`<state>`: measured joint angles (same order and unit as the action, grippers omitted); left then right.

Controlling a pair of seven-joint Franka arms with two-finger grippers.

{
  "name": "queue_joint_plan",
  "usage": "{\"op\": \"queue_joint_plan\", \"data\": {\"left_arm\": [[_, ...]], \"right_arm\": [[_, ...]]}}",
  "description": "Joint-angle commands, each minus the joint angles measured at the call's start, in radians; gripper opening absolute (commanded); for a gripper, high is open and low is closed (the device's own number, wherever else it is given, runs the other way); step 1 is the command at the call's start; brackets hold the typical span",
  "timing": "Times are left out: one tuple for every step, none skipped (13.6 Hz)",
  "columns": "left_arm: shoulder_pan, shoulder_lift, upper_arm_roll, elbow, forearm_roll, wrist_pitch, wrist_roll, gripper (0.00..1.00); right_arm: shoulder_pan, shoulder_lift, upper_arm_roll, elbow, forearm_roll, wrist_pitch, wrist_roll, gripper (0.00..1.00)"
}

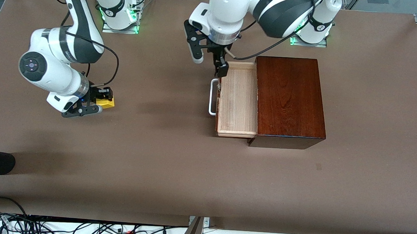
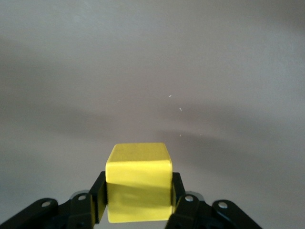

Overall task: Open drawer, take yellow block, close drawer
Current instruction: 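Lower the cube onto the table while the left gripper reaches the drawer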

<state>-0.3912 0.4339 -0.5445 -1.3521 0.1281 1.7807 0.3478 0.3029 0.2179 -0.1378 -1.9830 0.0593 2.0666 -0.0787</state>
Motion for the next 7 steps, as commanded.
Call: {"op": "queue_joint_plan", "data": {"left_arm": [[-0.058, 0.069, 0.001, 0.044, 0.08, 0.008, 0.085, 1.0], [-0.066, 0.091, 0.001, 0.044, 0.094, 0.031, 0.121, 1.0], [-0.067, 0.112, 0.001, 0.044, 0.103, 0.055, 0.166, 1.0], [-0.078, 0.133, 0.003, 0.044, 0.117, 0.065, 0.207, 1.0], [-0.083, 0.152, 0.005, 0.044, 0.143, 0.068, 0.235, 1.0], [-0.09, 0.172, 0.005, 0.044, 0.181, 0.071, 0.244, 1.0], [-0.106, 0.192, 0.005, 0.042, 0.218, 0.071, 0.243, 1.0]], "right_arm": [[-0.044, -0.029, 0.023, -0.127, -0.036, 0.136, 0.02, 0.0], [-0.045, -0.025, 0.023, -0.16, -0.038, 0.185, 0.02, 0.0], [-0.045, -0.02, 0.023, -0.184, -0.047, 0.226, 0.02, 0.0], [-0.048, 0.004, 0.023, -0.194, -0.058, 0.265, 0.02, 0.0], [-0.059, 0.036, 0.023, -0.192, -0.061, 0.297, 0.02, 0.0], [-0.07, 0.064, 0.023, -0.194, -0.071, 0.341, 0.02, 0.0], [-0.073, 0.087, 0.023, -0.192, -0.076, 0.371, 0.02, 0.0]]}}
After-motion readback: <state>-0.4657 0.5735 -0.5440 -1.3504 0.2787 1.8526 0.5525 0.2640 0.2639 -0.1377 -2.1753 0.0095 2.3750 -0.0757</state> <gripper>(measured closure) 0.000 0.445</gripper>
